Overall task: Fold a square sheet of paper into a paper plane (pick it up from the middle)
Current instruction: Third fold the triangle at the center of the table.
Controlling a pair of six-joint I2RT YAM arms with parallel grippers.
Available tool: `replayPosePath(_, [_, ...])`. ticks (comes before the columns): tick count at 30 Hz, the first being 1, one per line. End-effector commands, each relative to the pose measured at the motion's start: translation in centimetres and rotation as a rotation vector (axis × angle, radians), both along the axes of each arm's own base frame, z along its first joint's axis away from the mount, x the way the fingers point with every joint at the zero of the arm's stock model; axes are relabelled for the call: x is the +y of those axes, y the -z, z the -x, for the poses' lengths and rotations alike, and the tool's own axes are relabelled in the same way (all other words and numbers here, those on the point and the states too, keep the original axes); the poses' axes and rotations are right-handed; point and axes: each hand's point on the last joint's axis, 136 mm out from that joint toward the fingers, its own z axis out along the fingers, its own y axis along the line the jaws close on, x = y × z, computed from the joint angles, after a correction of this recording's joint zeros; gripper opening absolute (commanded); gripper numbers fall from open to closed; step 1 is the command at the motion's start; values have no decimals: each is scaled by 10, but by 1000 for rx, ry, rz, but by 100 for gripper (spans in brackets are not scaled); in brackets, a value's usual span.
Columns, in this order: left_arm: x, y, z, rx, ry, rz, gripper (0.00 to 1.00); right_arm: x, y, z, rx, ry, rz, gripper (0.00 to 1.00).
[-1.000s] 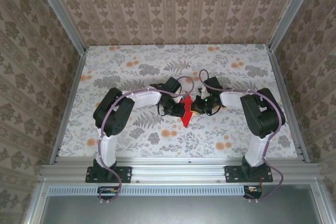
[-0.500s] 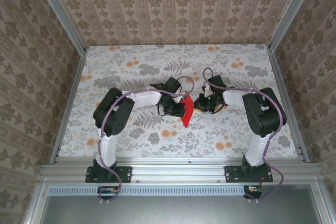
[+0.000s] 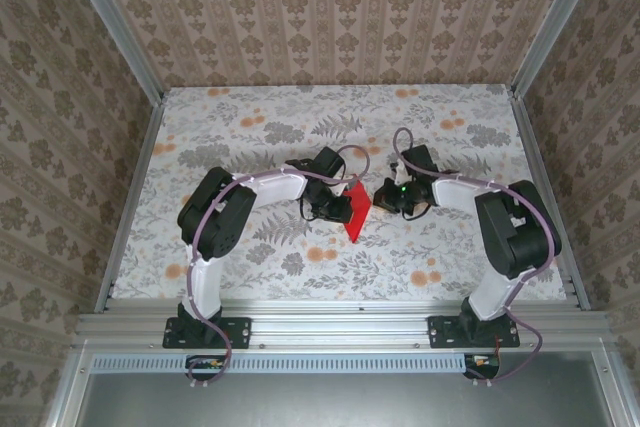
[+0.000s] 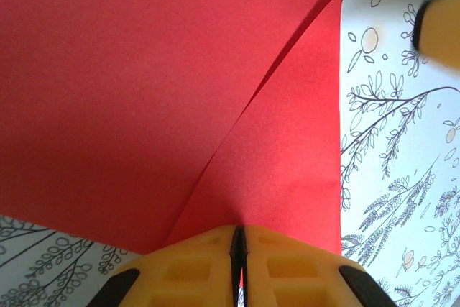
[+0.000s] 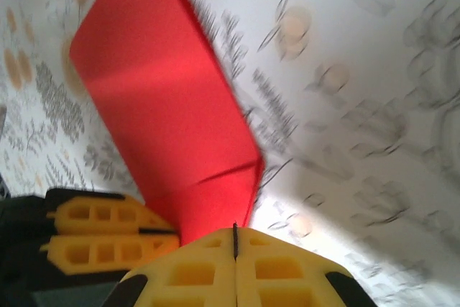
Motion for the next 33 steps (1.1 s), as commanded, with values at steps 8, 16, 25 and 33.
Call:
replayPosePath(8, [38, 43, 15, 86, -13, -178, 13, 38, 15, 25, 57, -67, -30, 8])
replayPosePath(16, [38, 46, 15, 91, -11, -183, 12, 31, 32, 37, 99, -92, 18, 8])
replayPosePath(25, [39, 47, 14, 96, -6, -185, 12, 24, 36, 57, 125, -132, 55, 7])
replayPosePath(33, [40, 49, 15, 102, -1, -186, 12, 36, 10, 51, 63, -92, -45, 7])
